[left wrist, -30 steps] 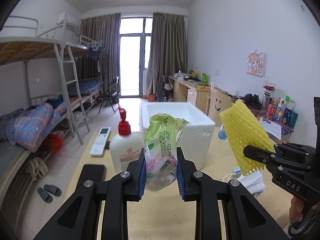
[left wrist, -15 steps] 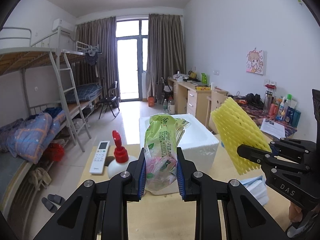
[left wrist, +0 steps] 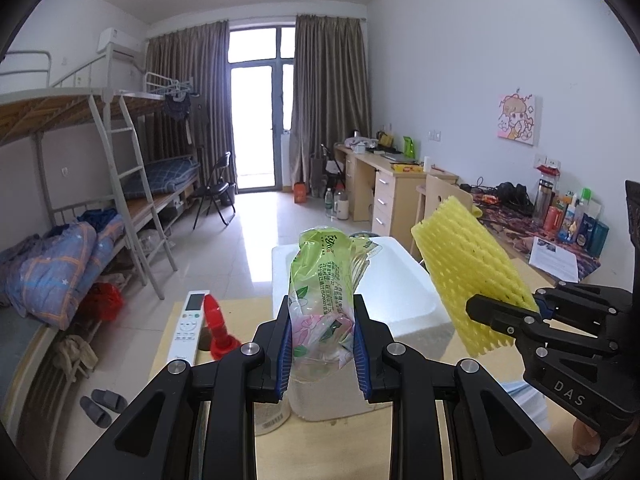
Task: Organize soft objects
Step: 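Carry the green packet and yellow sleeve with both grippers over the white foam box, then open the left gripper dropping the packet into the box while the right drops the sleeve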
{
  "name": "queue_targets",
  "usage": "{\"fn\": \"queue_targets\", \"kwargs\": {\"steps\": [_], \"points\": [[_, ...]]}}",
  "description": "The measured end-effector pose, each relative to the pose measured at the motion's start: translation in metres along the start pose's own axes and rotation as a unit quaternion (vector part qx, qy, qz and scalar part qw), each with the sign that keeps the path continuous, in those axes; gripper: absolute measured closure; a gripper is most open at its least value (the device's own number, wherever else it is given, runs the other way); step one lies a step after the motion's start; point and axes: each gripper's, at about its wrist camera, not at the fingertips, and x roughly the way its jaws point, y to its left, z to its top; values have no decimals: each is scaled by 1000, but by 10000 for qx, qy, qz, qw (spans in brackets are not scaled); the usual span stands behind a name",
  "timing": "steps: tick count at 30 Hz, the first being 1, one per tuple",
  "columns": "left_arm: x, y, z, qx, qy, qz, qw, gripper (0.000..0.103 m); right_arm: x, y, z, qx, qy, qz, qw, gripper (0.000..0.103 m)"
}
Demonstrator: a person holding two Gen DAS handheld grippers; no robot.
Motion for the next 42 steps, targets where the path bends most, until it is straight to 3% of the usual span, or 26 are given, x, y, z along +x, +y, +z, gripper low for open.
{"fn": "queue_targets", "kwargs": {"steps": [23, 35, 38, 40, 42], "points": [[60, 0, 20, 29, 294, -91, 9995, 76, 58, -15, 28, 158, 312, 28, 9994, 85], [92, -12, 28, 144, 524, -390, 9978, 73, 48, -32, 24, 286, 242, -196, 9991, 85], [97, -11, 29, 102, 588, -397, 9974, 56, 49, -36, 23, 347, 274, -198, 9988, 85], [98, -7, 30, 50, 588, -361, 9976, 26, 49, -37, 23, 361, 277, -201, 9988, 85], [94, -8, 30, 39, 439, -244, 9987, 20, 49, -37, 23, 368, 268, -198, 9988, 85]]}}
